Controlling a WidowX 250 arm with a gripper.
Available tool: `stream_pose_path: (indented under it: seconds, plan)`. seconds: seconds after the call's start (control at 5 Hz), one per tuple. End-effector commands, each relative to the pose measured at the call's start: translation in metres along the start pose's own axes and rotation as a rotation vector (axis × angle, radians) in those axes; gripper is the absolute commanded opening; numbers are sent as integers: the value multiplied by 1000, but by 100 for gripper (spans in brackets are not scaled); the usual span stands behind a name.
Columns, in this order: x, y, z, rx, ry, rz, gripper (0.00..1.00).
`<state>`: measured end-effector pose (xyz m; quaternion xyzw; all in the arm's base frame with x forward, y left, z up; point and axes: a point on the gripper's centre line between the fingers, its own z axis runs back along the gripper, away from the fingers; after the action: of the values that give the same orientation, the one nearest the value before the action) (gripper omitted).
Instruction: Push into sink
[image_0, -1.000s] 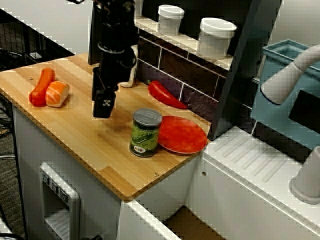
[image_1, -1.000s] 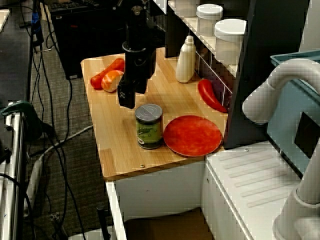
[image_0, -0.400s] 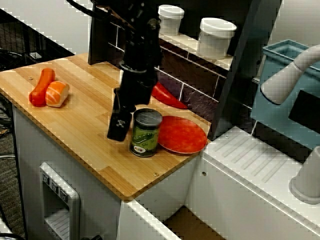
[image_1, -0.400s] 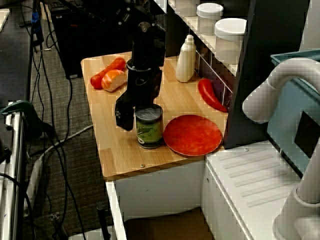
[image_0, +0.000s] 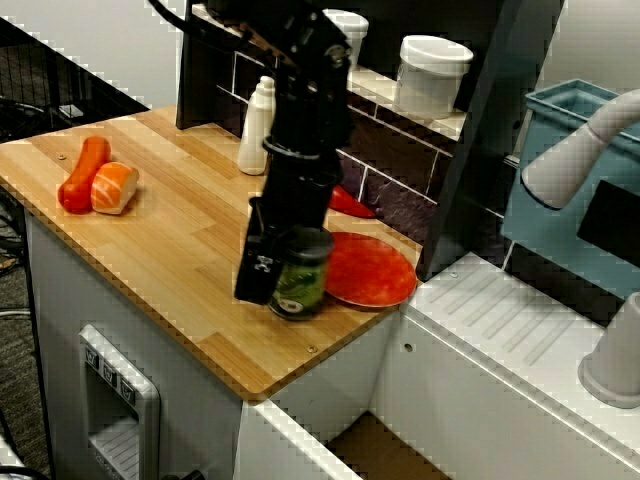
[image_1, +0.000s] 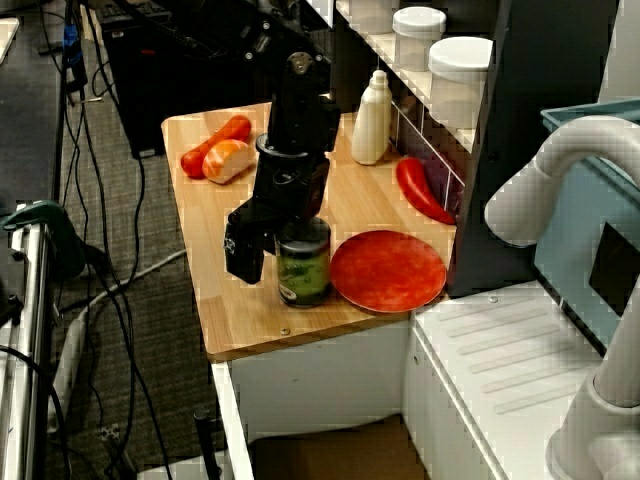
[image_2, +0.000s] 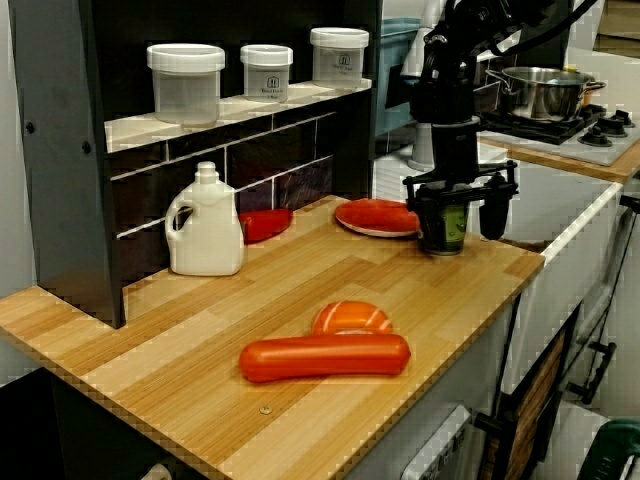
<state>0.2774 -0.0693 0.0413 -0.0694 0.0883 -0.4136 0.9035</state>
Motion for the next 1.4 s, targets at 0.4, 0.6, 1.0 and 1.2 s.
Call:
stream_pose_path:
  seconds: [0.4,0.6,1.0,1.2]
  plan:
    - [19,-44,15,-108,-14,-72,100]
    - [17,-48,15,-114,-16,-76,100]
    - [20,-68,20,-163,-17,-106,100]
    - [25,-77,21,-171,-9,-120,100]
